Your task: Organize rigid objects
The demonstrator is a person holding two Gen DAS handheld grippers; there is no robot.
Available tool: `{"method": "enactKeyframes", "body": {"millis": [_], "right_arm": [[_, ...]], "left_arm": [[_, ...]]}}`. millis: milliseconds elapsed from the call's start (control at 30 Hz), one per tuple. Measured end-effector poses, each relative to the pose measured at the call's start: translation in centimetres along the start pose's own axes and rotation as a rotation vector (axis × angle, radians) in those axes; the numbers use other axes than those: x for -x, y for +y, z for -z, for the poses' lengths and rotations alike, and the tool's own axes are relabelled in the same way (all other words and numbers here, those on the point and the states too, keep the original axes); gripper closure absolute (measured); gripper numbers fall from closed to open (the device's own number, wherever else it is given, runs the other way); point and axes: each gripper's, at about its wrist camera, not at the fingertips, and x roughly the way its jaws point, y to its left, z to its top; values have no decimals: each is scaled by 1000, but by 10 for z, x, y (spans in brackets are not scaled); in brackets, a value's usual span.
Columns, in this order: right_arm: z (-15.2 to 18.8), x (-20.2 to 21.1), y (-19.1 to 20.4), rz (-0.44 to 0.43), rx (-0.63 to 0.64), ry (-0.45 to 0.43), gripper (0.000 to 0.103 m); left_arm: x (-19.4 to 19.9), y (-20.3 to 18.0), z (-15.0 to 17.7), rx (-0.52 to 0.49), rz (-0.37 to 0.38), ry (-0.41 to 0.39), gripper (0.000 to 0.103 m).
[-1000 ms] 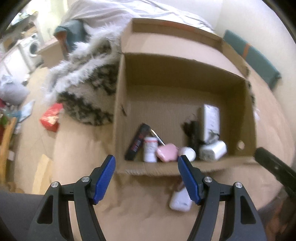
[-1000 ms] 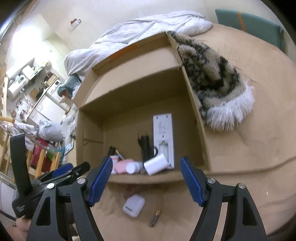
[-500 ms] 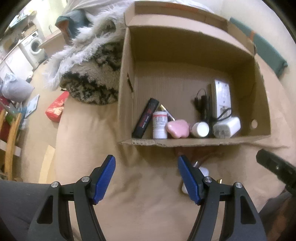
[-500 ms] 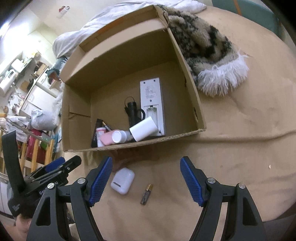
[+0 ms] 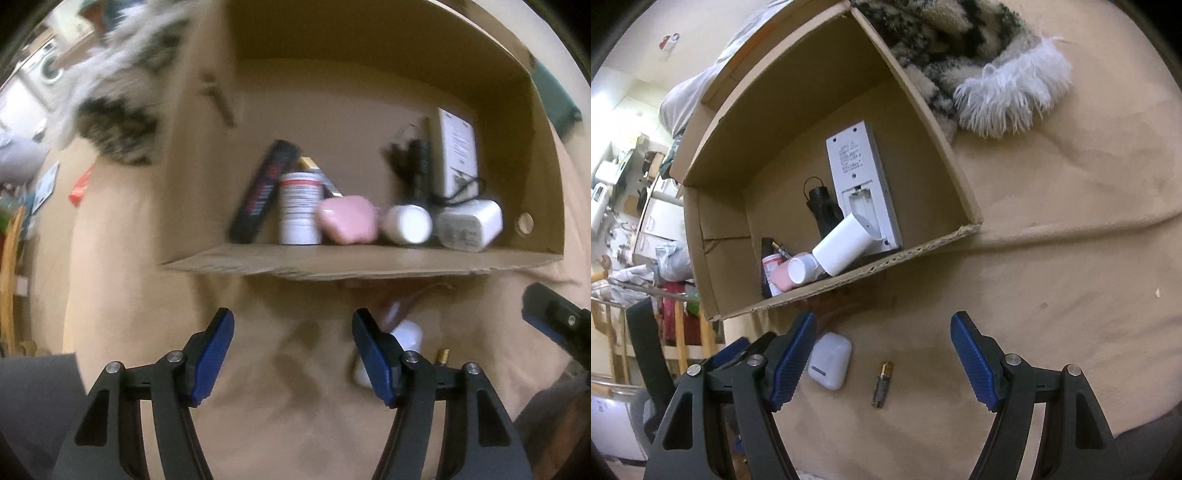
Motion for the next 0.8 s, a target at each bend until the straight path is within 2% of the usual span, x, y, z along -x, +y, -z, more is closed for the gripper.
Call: {"method": "enactKeyframes", "body": {"millis": [167, 267, 300, 367, 500, 567, 700, 767, 800], "right_arm": [[-2, 1, -2, -2, -13, -10, 23], [-4, 8, -11, -3, -58, -34, 23], [-5, 10, -14, -5, -75, -42, 23], [-6, 14, -19, -16, -107, -57, 23], [-8, 25, -31, -28, -157, -94, 23], [-10, 29, -36, -33, -178, -110, 23], [-12, 33, -42, -44, -212, -133, 23], [-14, 35, -43, -46, -219, -136, 23], [-14, 35, -44, -49, -222, -137, 23]], "left_arm": [[-9, -30, -9, -37, -6, 12, 39], [-14, -48, -17, -27, -47, 31, 37], [-18, -55, -20, -27, -69, 37, 35], [-27, -68, -25, -36, -104, 55, 21], [-37, -92, -34, -47, -158, 37, 21], [-45, -103, -37, -42, -180, 50, 12], [-56, -118, -41, -24, -201, 61, 8], [-70, -133, -37, -61, -243, 111, 2], [-74, -139, -36, -84, -269, 105, 1]]}}
